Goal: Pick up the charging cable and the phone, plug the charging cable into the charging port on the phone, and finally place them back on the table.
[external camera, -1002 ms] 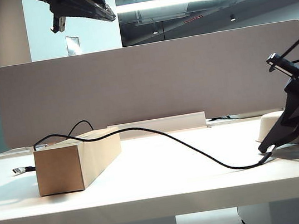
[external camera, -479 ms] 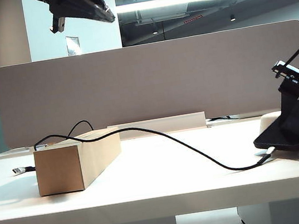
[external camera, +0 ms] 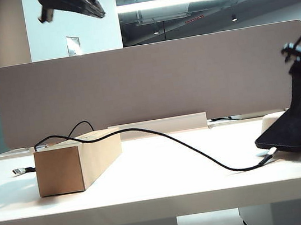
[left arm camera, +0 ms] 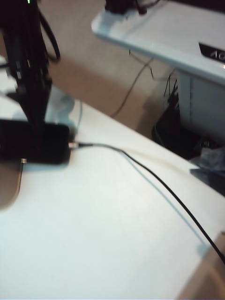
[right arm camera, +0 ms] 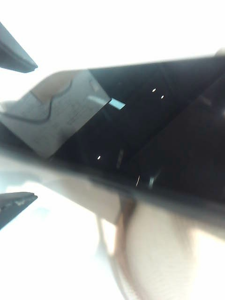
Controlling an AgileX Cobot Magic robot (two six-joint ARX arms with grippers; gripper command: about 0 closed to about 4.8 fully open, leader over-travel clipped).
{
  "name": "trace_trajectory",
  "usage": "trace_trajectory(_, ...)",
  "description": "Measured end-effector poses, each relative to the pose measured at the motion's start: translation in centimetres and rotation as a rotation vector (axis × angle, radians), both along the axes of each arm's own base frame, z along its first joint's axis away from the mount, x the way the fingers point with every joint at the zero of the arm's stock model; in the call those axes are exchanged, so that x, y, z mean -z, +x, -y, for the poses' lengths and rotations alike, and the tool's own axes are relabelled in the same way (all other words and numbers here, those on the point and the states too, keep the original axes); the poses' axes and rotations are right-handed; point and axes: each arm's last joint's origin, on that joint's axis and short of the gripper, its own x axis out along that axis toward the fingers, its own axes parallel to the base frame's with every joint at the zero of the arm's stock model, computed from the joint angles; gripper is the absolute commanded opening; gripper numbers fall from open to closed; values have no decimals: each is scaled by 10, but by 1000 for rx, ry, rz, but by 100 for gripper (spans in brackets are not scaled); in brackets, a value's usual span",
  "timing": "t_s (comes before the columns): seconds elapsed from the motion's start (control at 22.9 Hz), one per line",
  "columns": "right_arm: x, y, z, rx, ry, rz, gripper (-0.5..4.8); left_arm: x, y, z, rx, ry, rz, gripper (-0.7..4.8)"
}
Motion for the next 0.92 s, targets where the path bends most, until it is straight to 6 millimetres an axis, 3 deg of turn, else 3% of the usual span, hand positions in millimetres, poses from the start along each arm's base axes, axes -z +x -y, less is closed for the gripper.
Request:
trace_trajectory(0.22,-30,-23,1,-45,-31,83,323,-18,-20,-13,-71,91,80,-6)
trace_trajectory(0.31,-43,-31,2,-88,-78,152,251,-28,-29,-17,-74,79,111,-6)
trace_trajectory(0.44,-61,-50,3,-144,-174,275,46,-41,-45,-23,-75,59,151,-6)
trace_trajectory(0.52,-64,-63,4,-151,-206,331,-7,-40,-52,-26,-77,56,156,-6)
trace_trajectory(0.65,-55,-88,6,-160,-238,392,-8,-21,-70,-34,-89,60,132,-6)
trace_trajectory(0.92,-46,-113,8,-142,-248,494,-8,17,-99,-48,-220,-1,190,-6)
